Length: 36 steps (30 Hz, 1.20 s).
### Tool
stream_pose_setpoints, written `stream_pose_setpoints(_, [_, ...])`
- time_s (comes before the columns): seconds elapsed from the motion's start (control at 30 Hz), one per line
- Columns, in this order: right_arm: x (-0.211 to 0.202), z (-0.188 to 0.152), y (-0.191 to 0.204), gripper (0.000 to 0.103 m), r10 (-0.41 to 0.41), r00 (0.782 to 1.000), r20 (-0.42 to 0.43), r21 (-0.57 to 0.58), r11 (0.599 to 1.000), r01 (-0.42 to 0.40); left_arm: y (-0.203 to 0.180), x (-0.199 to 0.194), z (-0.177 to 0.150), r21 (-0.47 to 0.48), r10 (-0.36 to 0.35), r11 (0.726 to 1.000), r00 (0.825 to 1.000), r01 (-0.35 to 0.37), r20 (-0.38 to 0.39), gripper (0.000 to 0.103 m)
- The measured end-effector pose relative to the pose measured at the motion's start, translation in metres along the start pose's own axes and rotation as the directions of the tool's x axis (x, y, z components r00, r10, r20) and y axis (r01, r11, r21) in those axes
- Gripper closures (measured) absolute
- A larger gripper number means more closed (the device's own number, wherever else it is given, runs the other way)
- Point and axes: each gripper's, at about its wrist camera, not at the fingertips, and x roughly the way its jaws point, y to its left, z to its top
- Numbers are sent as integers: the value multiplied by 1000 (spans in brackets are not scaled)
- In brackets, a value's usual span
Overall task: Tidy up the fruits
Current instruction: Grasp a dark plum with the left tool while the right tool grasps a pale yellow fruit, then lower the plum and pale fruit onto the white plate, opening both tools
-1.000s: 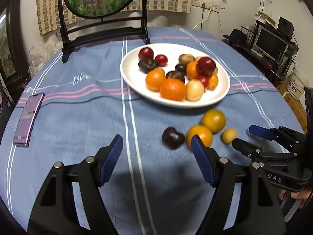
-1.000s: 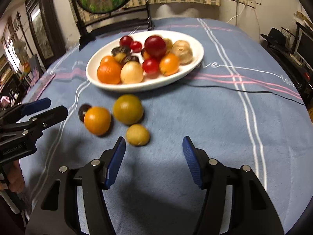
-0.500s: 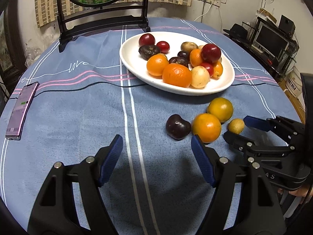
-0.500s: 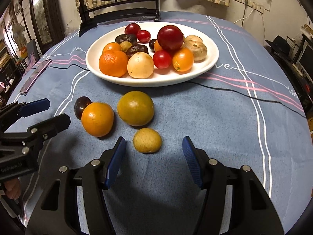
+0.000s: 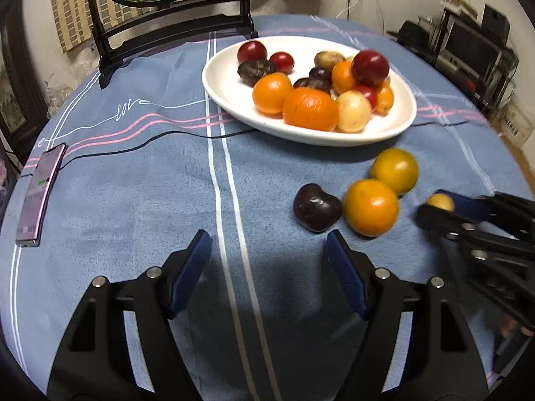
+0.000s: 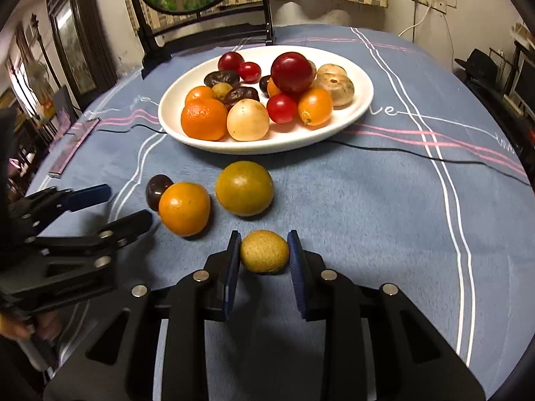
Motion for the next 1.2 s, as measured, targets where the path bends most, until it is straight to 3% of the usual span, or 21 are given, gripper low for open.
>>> stream_pose_setpoints(0.1, [-7, -4, -3, 74, 21, 1000, 12, 9, 1000, -21, -5, 9, 3, 21, 1, 1000, 1000, 0, -21, 29])
stream_pose_setpoints(0.33, [-13, -6, -7, 74, 40, 999, 19, 22, 999, -40, -22, 16, 16, 110, 40, 993, 999, -41, 13, 31])
stream_pose_setpoints(0.43, [-12, -6, -6, 74, 45, 999, 20, 21, 999, -45, -25, 17, 20, 125, 0, 992, 1000, -3, 18, 51])
stream_pose_setpoints(0.47, [-13, -7, -7, 74, 45, 999, 20, 22, 999, -45, -26, 17, 20, 131, -33, 991, 999, 31, 13, 68])
stream_pose_setpoints(0.5, [-14, -7, -7, 74, 44, 999, 20, 22, 999, -45, -29, 16, 20, 141, -44, 989, 999, 43, 9, 70])
stream_pose_setpoints(0.57, [-16, -7, -6, 74, 44, 999, 23, 20, 999, -45, -32, 15, 18, 157, -22, 987, 1000, 19, 13, 70])
stream_pose_setpoints(0.73, [-24, -6, -4, 74, 45, 998, 40, 8, 999, -45, -25, 4, 14, 104, -46, 994, 999, 46, -3, 71])
stream_pose_setpoints(0.97, [-35, -4, -2, 74, 48, 997, 61, 2, 999, -48, -20, -33, 14, 73, -88, 994, 995, 84, 50, 71])
stream_pose_setpoints(1.2, [-53, 22, 3, 73, 47, 990, 130, -32, 999, -43, -18, -65, 45, 63, -100, 994, 985, 92, 142, 71])
